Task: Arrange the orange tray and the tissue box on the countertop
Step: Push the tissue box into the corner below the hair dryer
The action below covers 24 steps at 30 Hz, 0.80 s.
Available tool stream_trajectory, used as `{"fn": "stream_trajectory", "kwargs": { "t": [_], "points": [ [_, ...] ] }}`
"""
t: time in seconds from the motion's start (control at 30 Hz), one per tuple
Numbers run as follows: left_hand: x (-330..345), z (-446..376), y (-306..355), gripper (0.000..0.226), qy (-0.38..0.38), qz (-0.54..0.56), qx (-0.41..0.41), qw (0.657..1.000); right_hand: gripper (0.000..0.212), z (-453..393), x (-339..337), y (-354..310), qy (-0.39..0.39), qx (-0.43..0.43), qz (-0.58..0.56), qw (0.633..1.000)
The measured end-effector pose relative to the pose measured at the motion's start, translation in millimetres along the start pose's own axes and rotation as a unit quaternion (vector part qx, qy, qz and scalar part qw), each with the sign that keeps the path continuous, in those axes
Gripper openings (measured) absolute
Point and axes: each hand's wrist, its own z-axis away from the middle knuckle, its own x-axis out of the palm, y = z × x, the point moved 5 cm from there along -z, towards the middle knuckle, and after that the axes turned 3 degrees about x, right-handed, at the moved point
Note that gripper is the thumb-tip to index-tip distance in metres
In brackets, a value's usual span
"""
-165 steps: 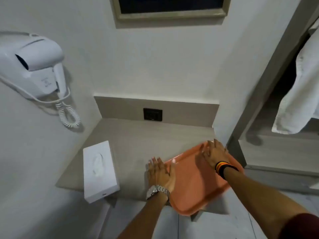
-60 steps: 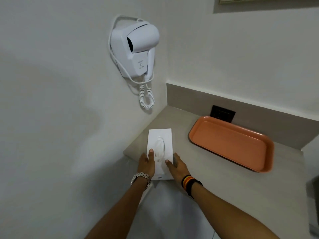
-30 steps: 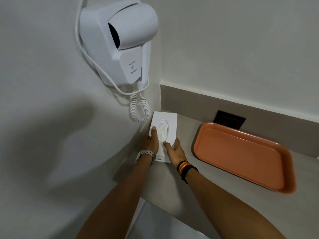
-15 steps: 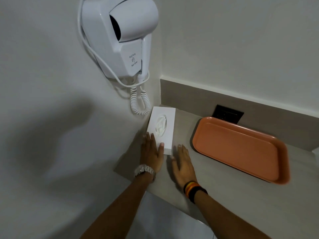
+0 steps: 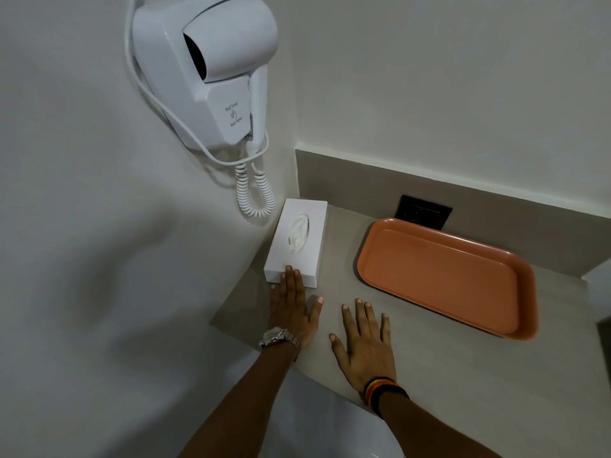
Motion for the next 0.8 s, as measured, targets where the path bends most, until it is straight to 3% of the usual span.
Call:
{"fn": "stream_trajectory", "kwargs": {
  "t": [0.37, 0.57, 0.8],
  "points": [
    [-31, -63, -20, 0.092, -0.054, -0.003, -0.046, 0.997, 0.070, -1, -4, -1, 0.000, 0.004, -0.015, 1.000],
    [-31, -64, -27, 0.092, -0.032, -0.013, -0.039, 0.999, 0.070, -1, -4, -1, 0.000, 0.004, -0.016, 1.000],
    [-32, -27, 20, 0.089, 0.047, -0.007, 0.080, 0.996, 0.068, 1, -9, 2, -0.031, -0.005, -0.025, 0.999]
  ]
}}
